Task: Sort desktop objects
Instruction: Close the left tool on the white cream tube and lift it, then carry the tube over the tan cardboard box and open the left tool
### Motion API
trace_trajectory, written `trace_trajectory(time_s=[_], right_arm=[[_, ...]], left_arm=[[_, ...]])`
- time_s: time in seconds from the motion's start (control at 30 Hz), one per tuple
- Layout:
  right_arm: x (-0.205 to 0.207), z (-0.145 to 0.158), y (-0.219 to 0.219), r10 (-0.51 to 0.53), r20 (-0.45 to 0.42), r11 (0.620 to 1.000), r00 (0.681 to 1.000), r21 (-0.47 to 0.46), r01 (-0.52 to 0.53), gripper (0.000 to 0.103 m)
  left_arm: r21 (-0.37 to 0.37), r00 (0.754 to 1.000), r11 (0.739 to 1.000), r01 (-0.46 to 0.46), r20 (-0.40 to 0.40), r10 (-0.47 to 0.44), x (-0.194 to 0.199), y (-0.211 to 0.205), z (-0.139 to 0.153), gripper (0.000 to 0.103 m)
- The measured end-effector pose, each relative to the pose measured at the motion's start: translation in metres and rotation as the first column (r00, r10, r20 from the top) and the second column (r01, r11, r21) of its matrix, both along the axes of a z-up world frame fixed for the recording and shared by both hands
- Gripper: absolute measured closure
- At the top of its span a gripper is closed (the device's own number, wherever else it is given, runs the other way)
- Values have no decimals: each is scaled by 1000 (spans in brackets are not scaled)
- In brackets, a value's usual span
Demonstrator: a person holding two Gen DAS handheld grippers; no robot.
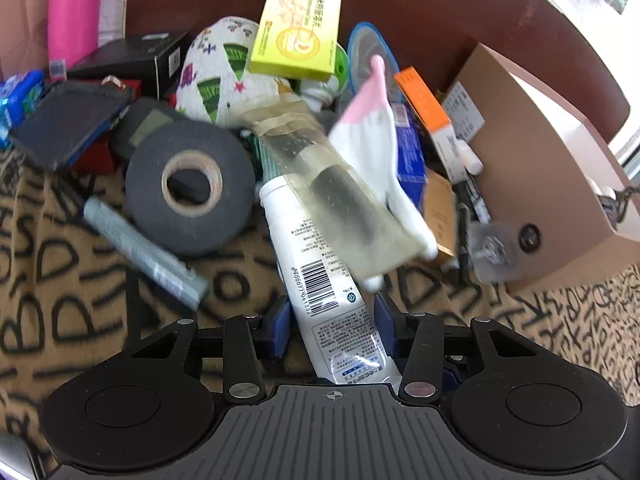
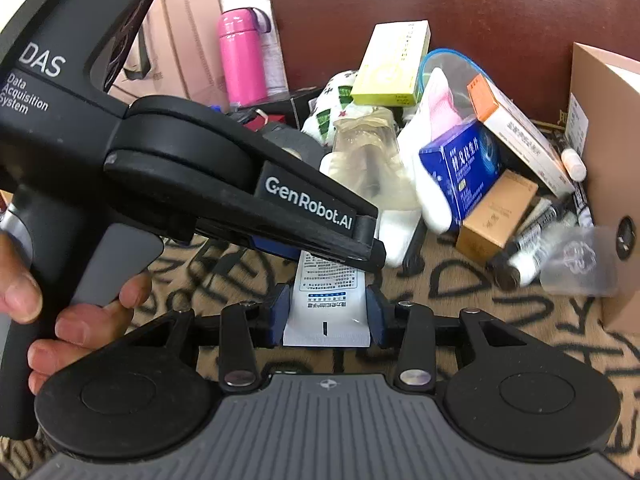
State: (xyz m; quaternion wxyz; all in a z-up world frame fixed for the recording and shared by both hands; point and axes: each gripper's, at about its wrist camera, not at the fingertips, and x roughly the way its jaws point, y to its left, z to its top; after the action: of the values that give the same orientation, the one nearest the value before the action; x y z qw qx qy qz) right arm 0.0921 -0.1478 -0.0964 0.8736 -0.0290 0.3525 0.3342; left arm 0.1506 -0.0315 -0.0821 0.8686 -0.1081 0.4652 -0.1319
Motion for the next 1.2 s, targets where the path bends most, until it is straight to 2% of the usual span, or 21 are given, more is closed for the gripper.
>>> trace_trajectory(time_s=[0.3,0.6,0.67,0.77,0.9,1.0,1.1,1.2], right_arm=[[-58,6,-38,8,-70,1000,998,17,-7,57],[-119,10,-75,1,-84,1000,996,-4,-1,57],[-124,10,-78,-8,-79,1000,997,-3,8,54],[-124,12,-74,-33,-43,999,999,-15,33,53],[-115,9,-66,-46,-38,999,998,-19,46,51],[-112,2,-64,-52,-47,998,998,-39,50,53],[-109,0,-65,-65,-53,998,997,-22,63,54],[-107,-1,-65,-73,-53,997,996,-18,72,57]], left_arm=[[-27,999,999,25,-21,-26,-70,-20,0,58],[-16,994,995,103,-26,-103,-128,-48,0,56],[5,994,995,104,-13,-104,-132,-52,2,46],[12,998,998,67,-6,-67,-129,-48,7,39],[32,998,998,58,-22,-57,-119,-48,4,39],[46,996,995,87,-20,-86,-119,-53,5,47],[62,996,994,90,-14,-90,-118,-59,2,44],[83,995,992,97,-4,-97,-115,-64,0,46]])
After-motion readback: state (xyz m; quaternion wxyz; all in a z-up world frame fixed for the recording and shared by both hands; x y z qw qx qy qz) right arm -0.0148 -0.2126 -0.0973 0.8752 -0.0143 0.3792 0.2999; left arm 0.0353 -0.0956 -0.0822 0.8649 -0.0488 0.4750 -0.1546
